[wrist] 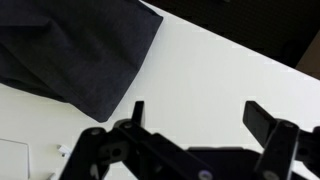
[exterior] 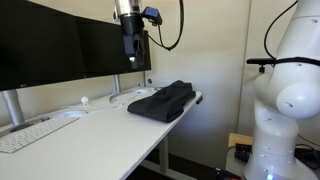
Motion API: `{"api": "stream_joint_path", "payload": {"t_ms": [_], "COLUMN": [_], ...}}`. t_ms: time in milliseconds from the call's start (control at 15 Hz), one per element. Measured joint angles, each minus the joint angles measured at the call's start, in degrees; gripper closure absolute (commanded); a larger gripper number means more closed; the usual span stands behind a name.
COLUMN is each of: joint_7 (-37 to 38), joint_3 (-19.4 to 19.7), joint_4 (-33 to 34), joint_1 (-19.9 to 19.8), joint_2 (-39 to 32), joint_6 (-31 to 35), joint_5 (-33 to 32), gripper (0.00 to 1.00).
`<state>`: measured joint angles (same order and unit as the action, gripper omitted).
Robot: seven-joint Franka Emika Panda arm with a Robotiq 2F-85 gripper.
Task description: Fold the pants in half twice
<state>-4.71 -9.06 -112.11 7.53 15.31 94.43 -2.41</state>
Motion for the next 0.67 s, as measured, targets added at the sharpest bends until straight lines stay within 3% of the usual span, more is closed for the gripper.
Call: {"api": "stream_joint_path", "payload": {"t_ms": [400,667], "joint_7": [17.2,28.1], "joint_3": [-1.3,-1.7], "joint_4": [-1.9,-4.6], "joint_1": [0.0,-0.1], "joint_2": [-4.2,-5.4], "joint_6": [7.8,8.7], "joint_5": [-8.4,-15.2], "gripper": [0.0,0.0]}}
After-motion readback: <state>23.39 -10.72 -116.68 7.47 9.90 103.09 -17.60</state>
